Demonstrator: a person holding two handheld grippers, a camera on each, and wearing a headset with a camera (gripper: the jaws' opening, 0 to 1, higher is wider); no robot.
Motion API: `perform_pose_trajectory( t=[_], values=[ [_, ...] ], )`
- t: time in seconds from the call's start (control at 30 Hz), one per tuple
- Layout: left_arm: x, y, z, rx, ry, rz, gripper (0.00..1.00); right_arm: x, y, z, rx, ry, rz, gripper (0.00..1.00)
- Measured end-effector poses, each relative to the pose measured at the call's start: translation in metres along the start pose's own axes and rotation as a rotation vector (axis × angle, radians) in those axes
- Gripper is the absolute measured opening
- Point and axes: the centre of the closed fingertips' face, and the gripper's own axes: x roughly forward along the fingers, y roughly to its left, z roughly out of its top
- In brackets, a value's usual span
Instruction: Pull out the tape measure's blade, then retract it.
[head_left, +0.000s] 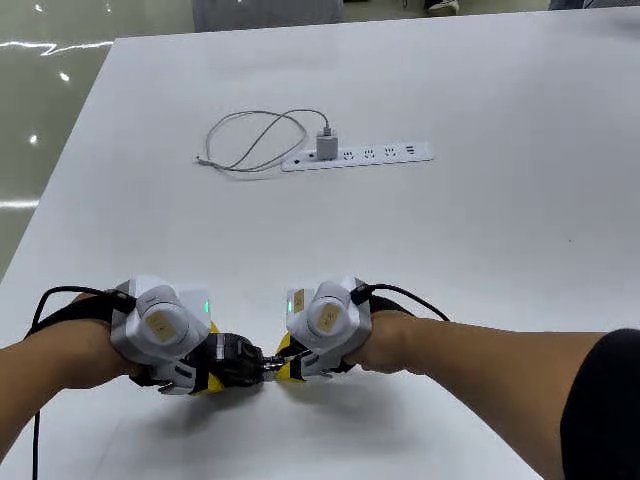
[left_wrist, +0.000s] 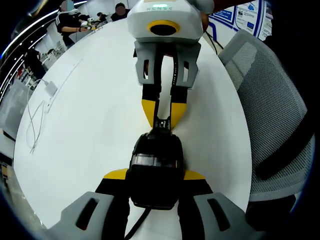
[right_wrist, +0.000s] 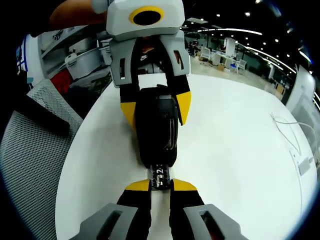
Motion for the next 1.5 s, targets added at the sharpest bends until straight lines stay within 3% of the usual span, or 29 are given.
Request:
perform_pose_trajectory(
  t=[0.8,1.5],
  values=[
    [0.0,0.0,0.0,-0.004,-0.019,0.0,0.32,-0.007,-0.001,-0.008,-0.005,0.017,-0.003,0.09],
    [0.001,-0.001,0.0,-0.007,-0.006,-0.01,0.32,-0.018,-0.001,-0.02,0.009,0.025,-0.006,0.09]
  ],
)
